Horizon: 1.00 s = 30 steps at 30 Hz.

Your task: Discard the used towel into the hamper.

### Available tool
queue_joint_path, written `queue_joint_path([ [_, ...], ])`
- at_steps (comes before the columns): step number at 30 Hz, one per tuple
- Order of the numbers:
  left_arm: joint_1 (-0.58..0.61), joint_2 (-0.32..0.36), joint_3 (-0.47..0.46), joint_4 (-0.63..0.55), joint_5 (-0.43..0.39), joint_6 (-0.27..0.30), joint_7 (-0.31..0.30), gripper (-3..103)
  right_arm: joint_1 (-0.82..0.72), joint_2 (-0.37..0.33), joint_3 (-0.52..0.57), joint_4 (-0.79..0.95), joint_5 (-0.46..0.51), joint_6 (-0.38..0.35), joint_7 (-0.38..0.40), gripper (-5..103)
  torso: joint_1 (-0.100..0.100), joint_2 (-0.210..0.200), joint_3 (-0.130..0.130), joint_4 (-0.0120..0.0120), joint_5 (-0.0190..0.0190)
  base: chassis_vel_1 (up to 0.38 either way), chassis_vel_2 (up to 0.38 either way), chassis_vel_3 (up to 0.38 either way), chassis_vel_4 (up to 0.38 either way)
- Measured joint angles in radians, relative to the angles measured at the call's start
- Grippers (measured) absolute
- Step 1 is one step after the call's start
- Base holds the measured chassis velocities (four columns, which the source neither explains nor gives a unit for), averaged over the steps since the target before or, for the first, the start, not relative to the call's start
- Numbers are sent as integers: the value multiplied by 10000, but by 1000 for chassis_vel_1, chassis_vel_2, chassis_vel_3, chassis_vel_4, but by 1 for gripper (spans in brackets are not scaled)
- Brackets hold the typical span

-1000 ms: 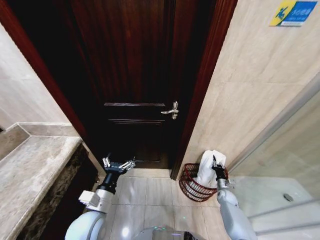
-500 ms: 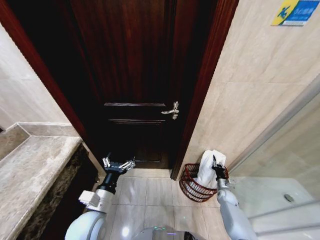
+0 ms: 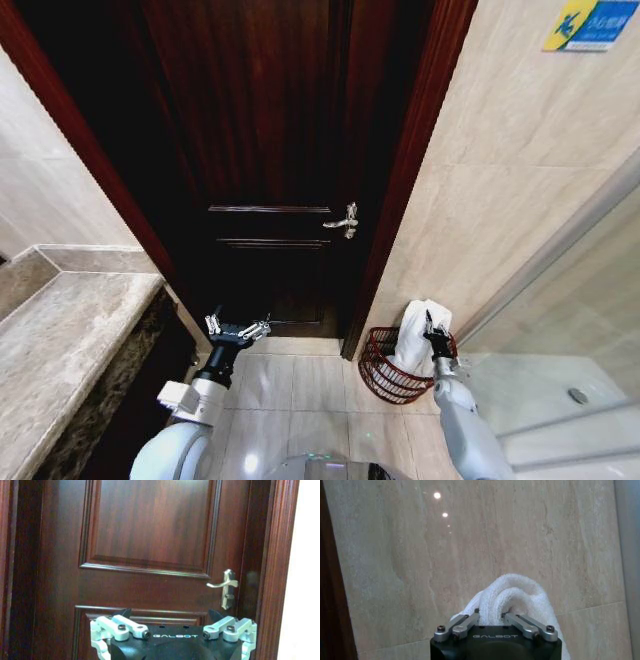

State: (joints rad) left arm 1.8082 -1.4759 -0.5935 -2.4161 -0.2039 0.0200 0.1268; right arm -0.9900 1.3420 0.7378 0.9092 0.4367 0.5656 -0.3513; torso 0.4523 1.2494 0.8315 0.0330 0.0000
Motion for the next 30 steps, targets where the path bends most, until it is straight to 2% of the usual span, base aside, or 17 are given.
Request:
queue_joint_path([
  [19, 0, 0, 0, 0, 0, 0, 0, 100, -60, 15, 13, 81, -14, -3, 30, 10, 0, -1, 0, 2, -1, 0, 0, 0, 0],
  [30, 0, 1, 0, 0, 0, 0, 0, 100, -1895, 751, 495, 2552, -862, -38, 1004, 10, -1, 0, 0, 0, 0, 0, 0, 0, 0],
])
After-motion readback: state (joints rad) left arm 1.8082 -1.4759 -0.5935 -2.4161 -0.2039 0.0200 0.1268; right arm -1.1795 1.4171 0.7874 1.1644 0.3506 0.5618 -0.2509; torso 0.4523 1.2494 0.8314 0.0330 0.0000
